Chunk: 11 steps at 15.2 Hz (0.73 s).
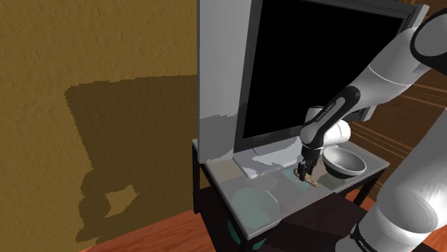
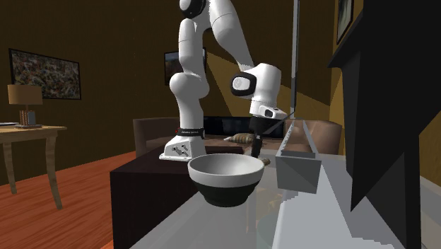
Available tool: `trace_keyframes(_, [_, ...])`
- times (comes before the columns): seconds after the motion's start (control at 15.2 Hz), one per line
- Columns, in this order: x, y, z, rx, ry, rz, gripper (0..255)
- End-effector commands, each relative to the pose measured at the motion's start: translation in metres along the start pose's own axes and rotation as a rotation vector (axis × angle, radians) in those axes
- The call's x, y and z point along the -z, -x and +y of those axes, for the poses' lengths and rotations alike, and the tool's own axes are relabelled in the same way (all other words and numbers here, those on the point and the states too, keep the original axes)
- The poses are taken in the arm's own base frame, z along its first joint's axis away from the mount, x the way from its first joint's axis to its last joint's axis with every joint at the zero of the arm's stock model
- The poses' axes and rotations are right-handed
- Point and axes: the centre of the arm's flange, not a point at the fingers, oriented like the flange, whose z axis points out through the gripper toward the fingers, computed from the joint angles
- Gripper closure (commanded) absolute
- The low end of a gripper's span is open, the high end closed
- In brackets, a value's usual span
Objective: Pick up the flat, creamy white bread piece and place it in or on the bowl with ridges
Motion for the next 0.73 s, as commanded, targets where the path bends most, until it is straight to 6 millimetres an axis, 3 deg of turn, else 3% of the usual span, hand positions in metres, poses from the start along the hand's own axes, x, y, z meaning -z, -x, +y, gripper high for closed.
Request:
trace_keyframes(0.0, [0.011, 0.003, -0.002, 0.000, 0.000, -0.001, 255])
trace_keyframes(0.66, [0.063, 0.011, -0.003, 0.000, 0.000, -0.001, 255])
